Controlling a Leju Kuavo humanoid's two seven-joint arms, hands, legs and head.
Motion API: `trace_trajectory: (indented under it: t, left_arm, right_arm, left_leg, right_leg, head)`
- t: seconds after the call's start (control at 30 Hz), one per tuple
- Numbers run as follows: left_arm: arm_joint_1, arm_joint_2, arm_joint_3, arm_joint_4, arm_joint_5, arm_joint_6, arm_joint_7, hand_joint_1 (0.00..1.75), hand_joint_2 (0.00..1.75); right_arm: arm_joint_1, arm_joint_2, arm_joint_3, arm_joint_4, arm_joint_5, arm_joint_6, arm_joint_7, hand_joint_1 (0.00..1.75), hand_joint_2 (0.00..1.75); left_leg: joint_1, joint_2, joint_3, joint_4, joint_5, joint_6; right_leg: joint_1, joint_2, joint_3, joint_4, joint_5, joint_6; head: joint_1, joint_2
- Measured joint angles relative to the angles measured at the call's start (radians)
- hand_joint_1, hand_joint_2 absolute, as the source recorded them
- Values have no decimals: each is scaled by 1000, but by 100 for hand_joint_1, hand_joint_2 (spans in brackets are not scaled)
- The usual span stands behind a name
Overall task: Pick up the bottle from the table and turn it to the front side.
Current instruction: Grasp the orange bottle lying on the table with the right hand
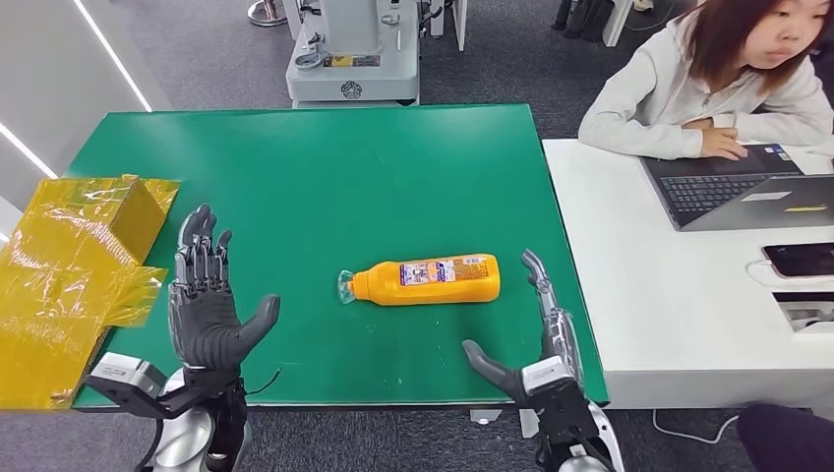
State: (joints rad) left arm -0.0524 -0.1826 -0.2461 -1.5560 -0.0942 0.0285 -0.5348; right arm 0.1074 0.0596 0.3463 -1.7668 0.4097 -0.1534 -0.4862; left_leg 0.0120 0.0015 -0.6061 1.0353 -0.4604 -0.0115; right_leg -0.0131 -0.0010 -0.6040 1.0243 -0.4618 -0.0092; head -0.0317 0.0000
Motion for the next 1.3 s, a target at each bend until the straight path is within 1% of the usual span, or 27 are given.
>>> trace_trajectory:
  t: [0.3, 0.47, 0.6, 0.77, 0.93, 1.17, 1.3]
  left_arm:
    - [-24, -6, -14, 33, -11, -41, -13, 0, 175]
    - [-55, -5, -26, 68, -7, -55, -14, 0, 175]
    - [-75, -2, -34, 87, 3, -63, -14, 0, 175]
    - [-109, 2, -50, 111, 15, -69, -9, 0, 175]
    - [-137, 4, -53, 134, 21, -65, -1, 0, 175]
    - [-154, 12, -53, 165, 36, -50, 0, 0, 175]
    - [-151, 16, -53, 168, 40, -48, 0, 0, 175]
  right_arm:
    - [-188, -25, -45, 100, 126, 45, 74, 0, 175]
    - [-300, -58, -51, 187, 154, 114, 136, 0, 175]
    - [-431, -80, -35, 323, 167, 178, 181, 0, 175]
    - [-616, -104, 47, 532, 218, 205, 215, 0, 175]
    - [-746, -117, 144, 716, 227, 221, 219, 0, 175]
    - [-882, -121, 263, 918, 203, 325, 222, 0, 175]
    - [-925, -121, 306, 987, 166, 371, 206, 0, 175]
  left_leg:
    - [0, 0, 0, 1, 0, 0]
    - [0, 1, 0, 1, 0, 0]
    - [0, 1, 0, 1, 1, 0]
    - [0, 1, 0, 1, 2, 0]
    - [0, 0, 0, 1, 2, 0]
    - [0, 0, 0, 1, 1, 0]
    - [0, 0, 0, 1, 1, 0]
  right_leg:
    - [0, 0, 0, 0, 1, 0]
    - [0, 1, 0, 0, 1, 0]
    - [0, 1, 0, 0, 2, -1]
    - [0, 1, 0, 1, 3, -1]
    - [0, 0, 0, 1, 2, -1]
    - [0, 0, 0, 1, 2, -1]
    - [0, 0, 0, 1, 2, -1]
  head:
    - [0, 0]
    - [0, 0]
    - [0, 0]
    - [0, 0]
    - [0, 0]
    - [0, 0]
    - [0, 0]
